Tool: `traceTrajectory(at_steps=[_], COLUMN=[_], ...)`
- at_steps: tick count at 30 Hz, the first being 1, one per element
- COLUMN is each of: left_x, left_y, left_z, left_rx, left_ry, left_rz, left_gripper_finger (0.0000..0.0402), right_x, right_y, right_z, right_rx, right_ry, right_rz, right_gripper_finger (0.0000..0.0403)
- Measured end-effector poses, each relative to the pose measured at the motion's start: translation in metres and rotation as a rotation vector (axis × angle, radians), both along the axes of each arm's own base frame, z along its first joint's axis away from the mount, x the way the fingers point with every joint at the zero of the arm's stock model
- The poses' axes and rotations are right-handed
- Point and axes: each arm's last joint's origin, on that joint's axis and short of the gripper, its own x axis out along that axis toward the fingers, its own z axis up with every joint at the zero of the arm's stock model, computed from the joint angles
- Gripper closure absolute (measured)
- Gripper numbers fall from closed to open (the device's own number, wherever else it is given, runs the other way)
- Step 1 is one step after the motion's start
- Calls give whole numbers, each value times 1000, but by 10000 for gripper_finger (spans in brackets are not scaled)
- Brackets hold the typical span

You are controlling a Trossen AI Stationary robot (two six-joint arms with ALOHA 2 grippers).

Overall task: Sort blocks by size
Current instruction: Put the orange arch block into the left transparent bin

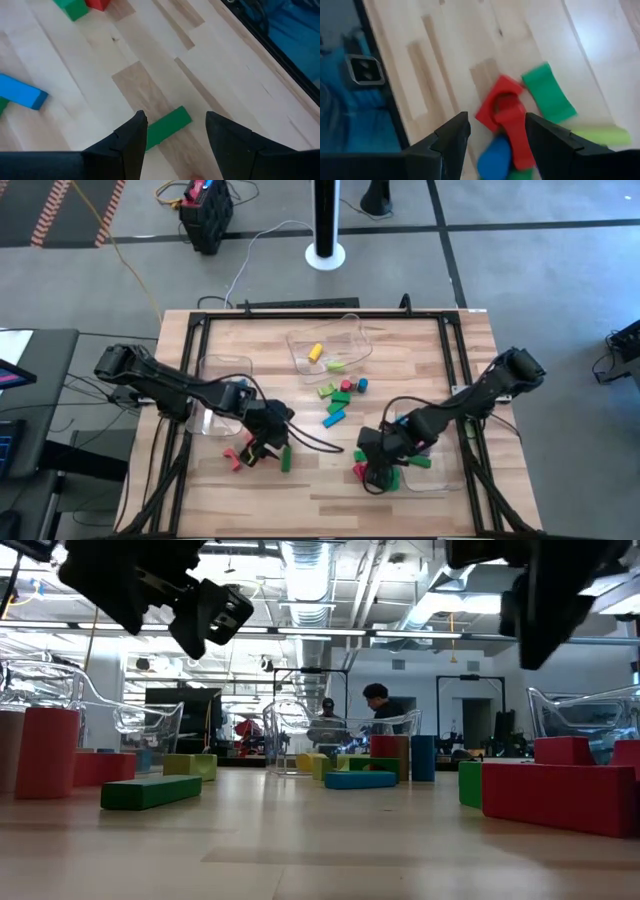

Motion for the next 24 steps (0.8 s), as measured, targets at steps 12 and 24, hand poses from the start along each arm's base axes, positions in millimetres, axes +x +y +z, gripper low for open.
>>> traceTrajectory(at_steps=[12, 24], left_x=[-5, -7], left_y=[-16, -20], left_z=[-1, -1], left_rx=[33, 44], left_ry=[-3, -6], left_rz=[-37, -66], left_gripper_finger=[205, 205], right_x=[26, 20], right_y=[-11, 0], right_z=[-40, -42], right_rx=[54, 116], right_ry=[124, 181], right_rz=[-40, -118], right_gripper_finger=[177, 177])
